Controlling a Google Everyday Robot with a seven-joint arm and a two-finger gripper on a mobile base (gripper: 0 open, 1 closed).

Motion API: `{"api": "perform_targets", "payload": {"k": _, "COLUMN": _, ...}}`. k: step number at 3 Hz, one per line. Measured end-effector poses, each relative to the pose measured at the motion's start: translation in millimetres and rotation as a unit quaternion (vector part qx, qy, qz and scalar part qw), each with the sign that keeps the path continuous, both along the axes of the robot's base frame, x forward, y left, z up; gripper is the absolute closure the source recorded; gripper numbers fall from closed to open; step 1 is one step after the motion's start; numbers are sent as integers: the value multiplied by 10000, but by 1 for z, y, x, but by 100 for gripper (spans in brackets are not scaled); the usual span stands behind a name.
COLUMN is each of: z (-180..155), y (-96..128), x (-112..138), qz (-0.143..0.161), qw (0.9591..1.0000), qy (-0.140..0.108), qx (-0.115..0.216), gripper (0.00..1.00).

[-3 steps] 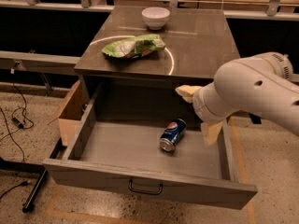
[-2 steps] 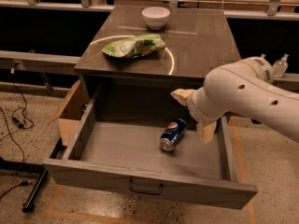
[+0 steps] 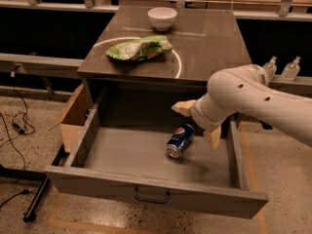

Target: Pick pepsi can from top drawer and place on counter

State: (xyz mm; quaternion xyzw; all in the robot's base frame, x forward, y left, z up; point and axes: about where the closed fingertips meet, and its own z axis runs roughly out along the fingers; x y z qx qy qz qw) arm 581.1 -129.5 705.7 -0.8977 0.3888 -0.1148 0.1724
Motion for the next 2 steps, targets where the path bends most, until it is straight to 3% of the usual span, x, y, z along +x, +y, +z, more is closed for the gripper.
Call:
{"api": "perform_targets", "payload": {"k": 1, "z": -24, "y": 9, "x": -1, "qz": 654, "qw": 9975, "qy": 157, "qx": -195, "gripper": 0}}
{"api": "perform_targets", "payload": {"k": 2, "z": -40, "y": 20, "x": -2, "qz": 1221, "qw": 9915, "qy": 309, "qx": -314, "gripper": 0}}
